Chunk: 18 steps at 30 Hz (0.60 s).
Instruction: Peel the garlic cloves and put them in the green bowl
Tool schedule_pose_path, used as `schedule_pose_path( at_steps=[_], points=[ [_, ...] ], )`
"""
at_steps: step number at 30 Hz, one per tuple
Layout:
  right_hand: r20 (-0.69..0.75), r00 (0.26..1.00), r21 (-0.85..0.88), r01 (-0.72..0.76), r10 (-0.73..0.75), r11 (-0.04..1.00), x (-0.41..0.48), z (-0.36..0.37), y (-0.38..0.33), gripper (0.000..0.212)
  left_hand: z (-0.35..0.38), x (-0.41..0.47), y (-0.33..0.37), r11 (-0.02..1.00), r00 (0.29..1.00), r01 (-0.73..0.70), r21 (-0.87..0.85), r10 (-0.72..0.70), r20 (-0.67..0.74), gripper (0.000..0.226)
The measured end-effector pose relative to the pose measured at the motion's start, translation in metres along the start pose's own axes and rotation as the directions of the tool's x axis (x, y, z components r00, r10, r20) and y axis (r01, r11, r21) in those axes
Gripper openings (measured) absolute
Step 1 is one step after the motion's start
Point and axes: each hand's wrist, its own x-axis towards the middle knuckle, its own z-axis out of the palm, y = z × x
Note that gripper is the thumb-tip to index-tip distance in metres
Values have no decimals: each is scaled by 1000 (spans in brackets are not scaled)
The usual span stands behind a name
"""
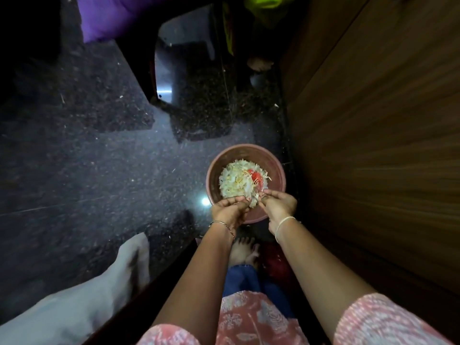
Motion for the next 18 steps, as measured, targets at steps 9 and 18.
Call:
schedule_pose_path(
  at_steps=[9,18],
  points=[
    [-24,995,-117,91,-94,989,3,11,-13,36,13,7,4,998,996,-19,-59,14,-91,24],
    [47,999,-90,-13,17,996,10,10,-14,4,16,7,7,998,994,-6,-68,-1,-106,20]
  ],
)
